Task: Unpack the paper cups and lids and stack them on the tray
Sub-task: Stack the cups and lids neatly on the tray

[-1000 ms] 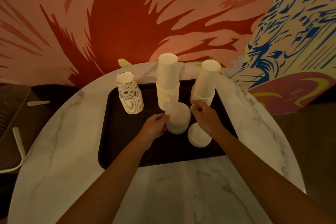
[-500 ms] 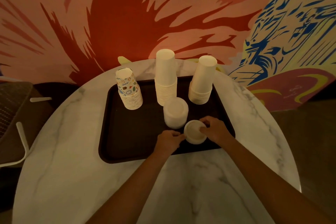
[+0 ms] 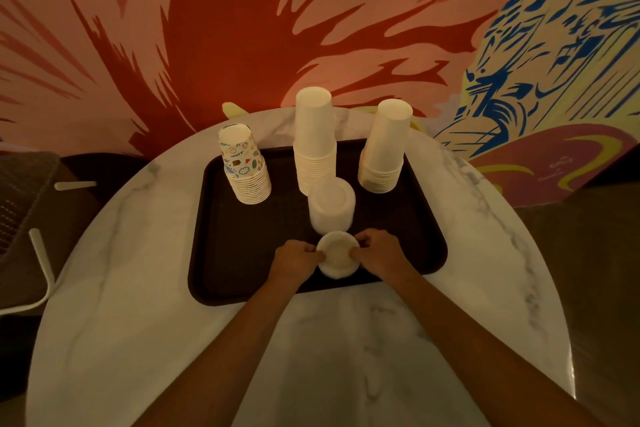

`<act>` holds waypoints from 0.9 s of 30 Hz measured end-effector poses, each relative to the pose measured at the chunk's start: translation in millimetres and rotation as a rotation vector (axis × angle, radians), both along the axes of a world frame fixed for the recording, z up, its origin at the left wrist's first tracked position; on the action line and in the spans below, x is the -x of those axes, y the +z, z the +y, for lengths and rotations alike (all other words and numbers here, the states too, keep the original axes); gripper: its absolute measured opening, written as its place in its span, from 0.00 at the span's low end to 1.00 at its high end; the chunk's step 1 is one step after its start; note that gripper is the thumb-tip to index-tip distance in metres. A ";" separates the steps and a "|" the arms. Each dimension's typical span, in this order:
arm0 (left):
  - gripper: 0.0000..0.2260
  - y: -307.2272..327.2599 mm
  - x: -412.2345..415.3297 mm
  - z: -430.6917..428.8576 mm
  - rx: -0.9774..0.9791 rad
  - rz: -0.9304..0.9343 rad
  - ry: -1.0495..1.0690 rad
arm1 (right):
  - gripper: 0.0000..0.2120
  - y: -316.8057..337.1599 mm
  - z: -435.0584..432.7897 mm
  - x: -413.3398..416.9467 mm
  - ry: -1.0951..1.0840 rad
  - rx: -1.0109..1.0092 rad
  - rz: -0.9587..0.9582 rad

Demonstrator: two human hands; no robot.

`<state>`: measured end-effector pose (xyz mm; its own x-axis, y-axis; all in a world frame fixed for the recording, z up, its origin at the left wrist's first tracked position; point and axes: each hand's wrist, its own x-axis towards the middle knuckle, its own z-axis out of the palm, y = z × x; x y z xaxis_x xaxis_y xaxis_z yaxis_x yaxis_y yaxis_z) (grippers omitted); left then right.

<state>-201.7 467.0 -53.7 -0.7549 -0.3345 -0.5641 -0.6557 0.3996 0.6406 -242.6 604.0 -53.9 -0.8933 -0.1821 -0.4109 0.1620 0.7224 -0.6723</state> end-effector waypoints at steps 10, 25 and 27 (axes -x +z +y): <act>0.11 -0.7 -15.2 -50.8 -0.031 0.024 0.108 | 0.12 0.7 -51.6 -16.1 0.051 0.013 -0.014; 0.17 -0.8 -14.0 -92.3 -0.143 0.131 0.161 | 0.16 -4.9 -108.3 -16.7 -0.035 -0.008 0.107; 0.18 -1.3 -12.5 -92.1 -0.179 0.133 0.154 | 0.15 -4.9 -108.1 -16.0 -0.049 -0.008 0.115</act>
<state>-189.2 374.9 -55.0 -0.7743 -0.3545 -0.5243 -0.6056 0.1745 0.7764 -226.6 495.9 -58.8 -0.9424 -0.1345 -0.3064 0.1191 0.7209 -0.6827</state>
